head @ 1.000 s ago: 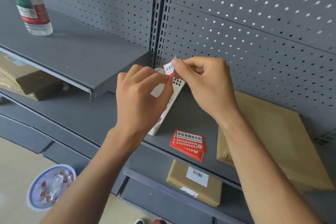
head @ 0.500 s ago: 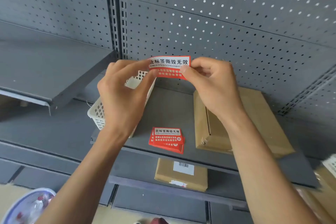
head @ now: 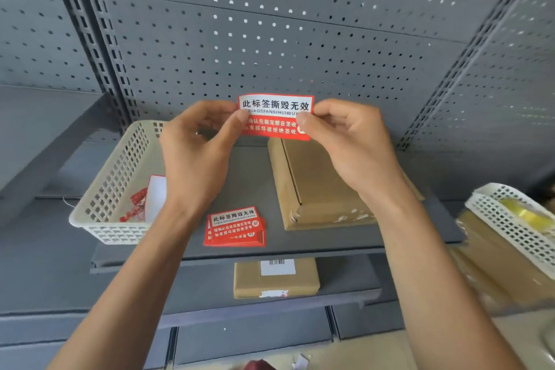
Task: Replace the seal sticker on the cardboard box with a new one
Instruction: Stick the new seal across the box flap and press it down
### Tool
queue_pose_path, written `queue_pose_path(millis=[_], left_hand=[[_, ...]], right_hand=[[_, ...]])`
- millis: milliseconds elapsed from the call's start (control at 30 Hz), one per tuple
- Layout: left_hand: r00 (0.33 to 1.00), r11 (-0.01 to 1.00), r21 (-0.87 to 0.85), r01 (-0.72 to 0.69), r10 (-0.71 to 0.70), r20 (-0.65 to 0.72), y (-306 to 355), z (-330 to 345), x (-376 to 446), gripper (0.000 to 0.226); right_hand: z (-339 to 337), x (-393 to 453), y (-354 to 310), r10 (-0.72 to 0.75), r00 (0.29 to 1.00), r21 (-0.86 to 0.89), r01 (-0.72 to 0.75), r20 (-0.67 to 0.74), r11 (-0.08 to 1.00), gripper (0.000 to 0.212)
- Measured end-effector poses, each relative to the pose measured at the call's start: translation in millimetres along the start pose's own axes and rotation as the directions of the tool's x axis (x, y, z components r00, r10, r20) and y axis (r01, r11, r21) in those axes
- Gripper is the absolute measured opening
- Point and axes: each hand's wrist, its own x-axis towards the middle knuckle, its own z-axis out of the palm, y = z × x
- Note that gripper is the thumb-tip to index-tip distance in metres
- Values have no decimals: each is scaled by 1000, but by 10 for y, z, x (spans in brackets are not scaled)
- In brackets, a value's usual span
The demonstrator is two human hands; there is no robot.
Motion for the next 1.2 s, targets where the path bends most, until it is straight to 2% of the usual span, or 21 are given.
queue_pose_path(millis=[133,300,467,633,733,800,833,933,1200], left_hand=[[996,999,-51,15,-10,89,-1,178,-9,13],[980,986,-140,89,-61,189,-16,425,-94,16],[963,986,-135,96,-58,262,-1,689,-288,25],[951,987,-78,142,-114,288,26,980,-493,19],[948,990,-18,141,-130,291,31,1112,-583,15],[948,990,-1,142,-136,287,21,1170,-620,15],[948,990,9,139,-135,288,13,1191,-633,15],[948,989,38,145,-150,281,-10,1252,-691,14],[960,983,80,166,-179,214,12,1324,-852,13]], right_hand=[[-176,-75,62,28,998,-6,-29,-56,1000,11],[-423,-175,220,68,987,-50,-76,-145,996,12],[-639,-278,452,101,969,-58,-117,-228,991,11],[-848,-395,710,127,939,-67,-156,-319,985,13],[-934,-439,864,150,923,-12,-164,-354,986,9],[-992,-457,939,163,910,36,-162,-381,986,19],[-1015,-462,974,158,909,45,-153,-387,987,16],[-1070,-491,1039,147,917,76,-127,-372,989,6],[-1167,-580,1185,204,927,100,-182,-315,978,6]])
